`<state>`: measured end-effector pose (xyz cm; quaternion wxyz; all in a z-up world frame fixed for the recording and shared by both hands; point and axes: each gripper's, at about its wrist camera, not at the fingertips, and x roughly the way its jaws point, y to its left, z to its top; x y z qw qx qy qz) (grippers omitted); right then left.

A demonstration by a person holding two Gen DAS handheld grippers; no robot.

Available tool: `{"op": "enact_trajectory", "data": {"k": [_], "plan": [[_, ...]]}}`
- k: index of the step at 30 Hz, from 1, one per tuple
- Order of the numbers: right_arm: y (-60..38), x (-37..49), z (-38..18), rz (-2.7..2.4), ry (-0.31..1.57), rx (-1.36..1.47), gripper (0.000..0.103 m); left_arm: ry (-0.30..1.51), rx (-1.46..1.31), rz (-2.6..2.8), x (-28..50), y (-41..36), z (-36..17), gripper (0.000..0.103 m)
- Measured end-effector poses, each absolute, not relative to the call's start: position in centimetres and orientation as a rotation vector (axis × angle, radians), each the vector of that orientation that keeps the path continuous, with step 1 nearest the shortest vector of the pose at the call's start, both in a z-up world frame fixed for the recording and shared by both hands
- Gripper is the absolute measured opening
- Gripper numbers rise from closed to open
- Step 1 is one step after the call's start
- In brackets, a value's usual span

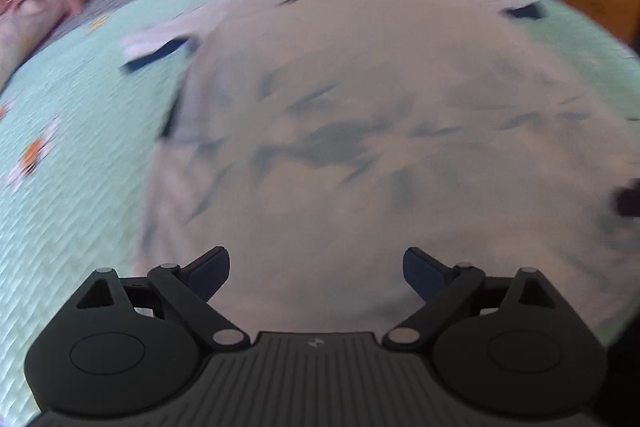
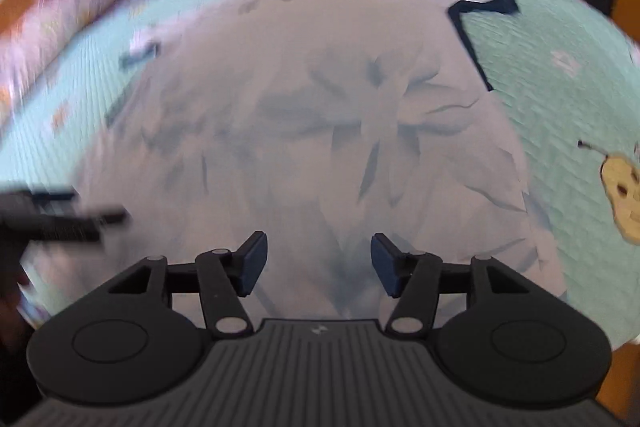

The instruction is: Fold clothes

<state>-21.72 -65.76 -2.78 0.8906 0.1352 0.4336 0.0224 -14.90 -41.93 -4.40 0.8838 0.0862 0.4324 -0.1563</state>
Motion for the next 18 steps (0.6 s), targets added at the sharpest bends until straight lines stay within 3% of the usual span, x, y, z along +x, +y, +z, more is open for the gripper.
{"op": "enact_trajectory", "data": {"k": [5, 9, 13, 18], "plan": [[-68.1, -22.2, -2.5, -0.073, 0.853, 0.391, 0.065, 1.006, -0.002, -0.529, -14.9, -45.1, -6.3, 0.097], [-68.9, -23.5, -2.7, -0.105, 0.849, 0.408, 0.065, 0.969, 0.02, -0.542, -15.7, -44.1, -7.8, 0.097], [-69.5, -24.1, -3.3, -0.12, 0.849, 0.425, 0.066, 0.967, 0.057, -0.459, -17.2, -39.0, -7.9, 0.097], [-69.9, -24.6, -3.9, -0.106, 0.847, 0.463, 0.066, 0.992, -0.143, -0.36, -18.5, -30.4, -6.8, 0.097]]}}
